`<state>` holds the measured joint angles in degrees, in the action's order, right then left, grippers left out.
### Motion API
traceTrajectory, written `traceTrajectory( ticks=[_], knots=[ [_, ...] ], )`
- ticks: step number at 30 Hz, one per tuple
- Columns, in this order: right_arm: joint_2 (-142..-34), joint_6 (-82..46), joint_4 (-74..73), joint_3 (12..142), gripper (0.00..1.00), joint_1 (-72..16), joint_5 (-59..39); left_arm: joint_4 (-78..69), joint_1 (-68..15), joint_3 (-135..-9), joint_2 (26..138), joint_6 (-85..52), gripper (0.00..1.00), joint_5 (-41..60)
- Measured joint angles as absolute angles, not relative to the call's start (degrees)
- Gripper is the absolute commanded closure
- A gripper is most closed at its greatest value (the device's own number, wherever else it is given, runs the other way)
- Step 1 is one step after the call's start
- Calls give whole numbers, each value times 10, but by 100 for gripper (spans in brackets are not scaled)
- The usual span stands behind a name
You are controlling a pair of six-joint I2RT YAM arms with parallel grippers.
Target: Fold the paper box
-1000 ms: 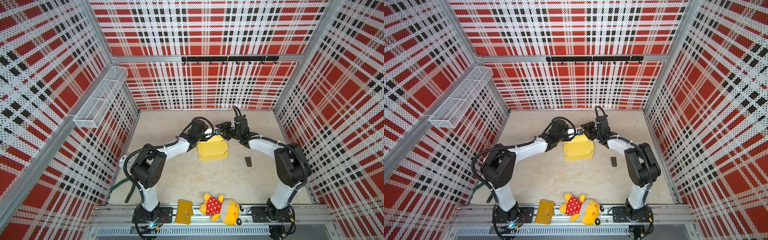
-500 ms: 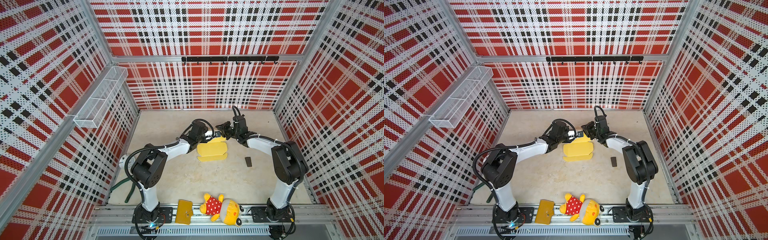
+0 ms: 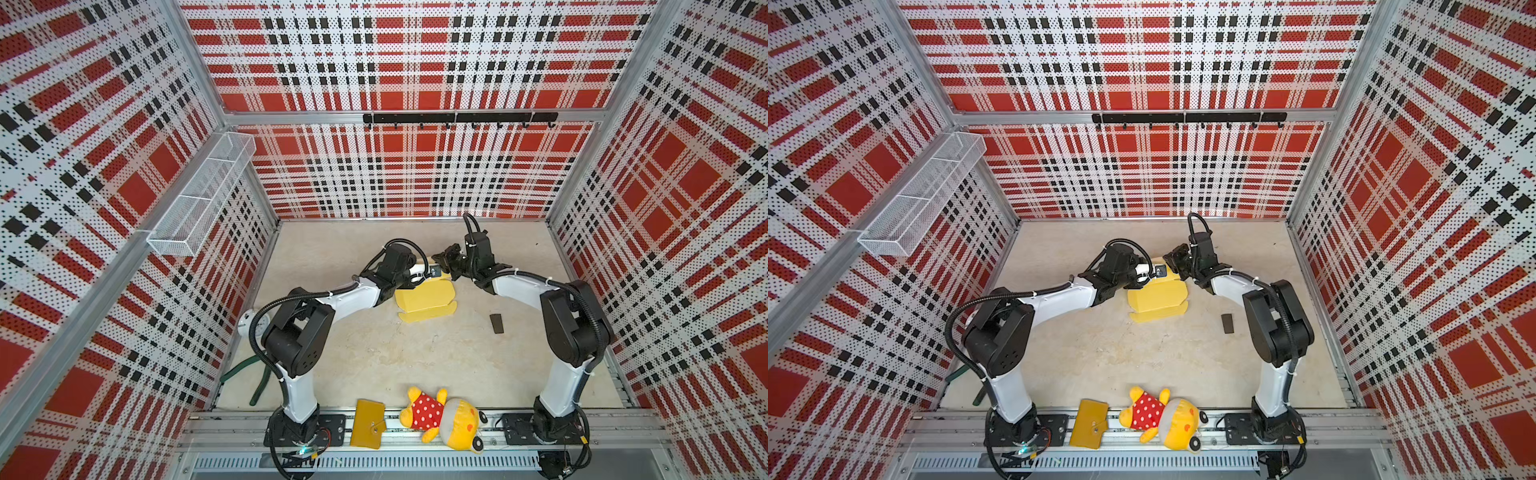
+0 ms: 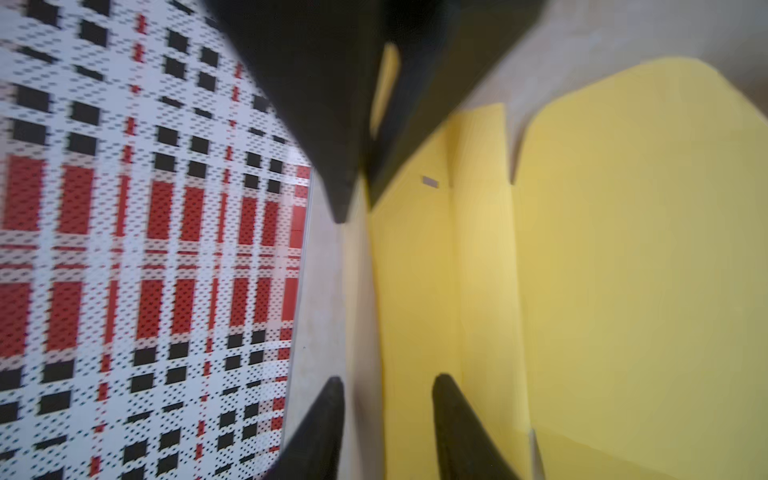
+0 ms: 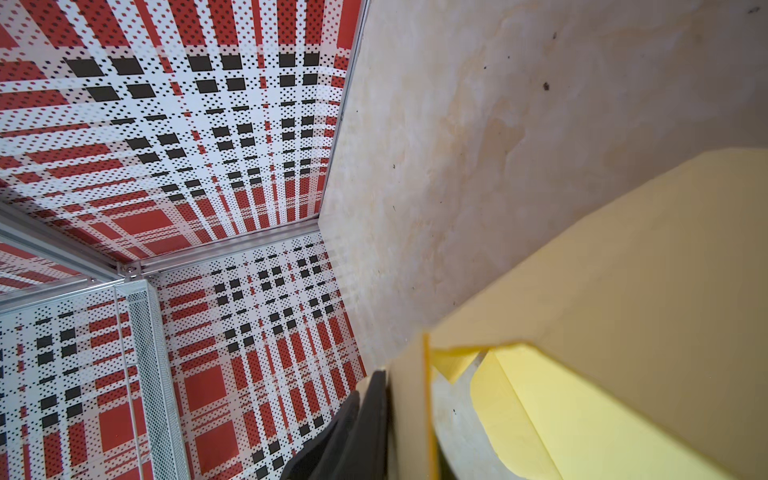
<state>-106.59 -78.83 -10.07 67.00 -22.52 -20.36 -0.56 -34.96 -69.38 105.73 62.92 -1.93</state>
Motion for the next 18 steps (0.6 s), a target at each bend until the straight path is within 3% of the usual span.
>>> traceTrajectory(
  ticks=[2,4,11,18],
  knots=[
    [-1066,-788,-101,670,92,-225,-205,86,-347,-735,1057,617,25,2],
    [-1066,-787,-101,670,93,-224,-208,185,-342,-794,1057,597,18,31],
    [-1066,-768,-96,670,93,-214,-230,437,-307,-946,995,531,16,147],
    [-1040,-740,-67,662,93,-203,-265,510,-206,-965,942,451,15,223]
  ],
)
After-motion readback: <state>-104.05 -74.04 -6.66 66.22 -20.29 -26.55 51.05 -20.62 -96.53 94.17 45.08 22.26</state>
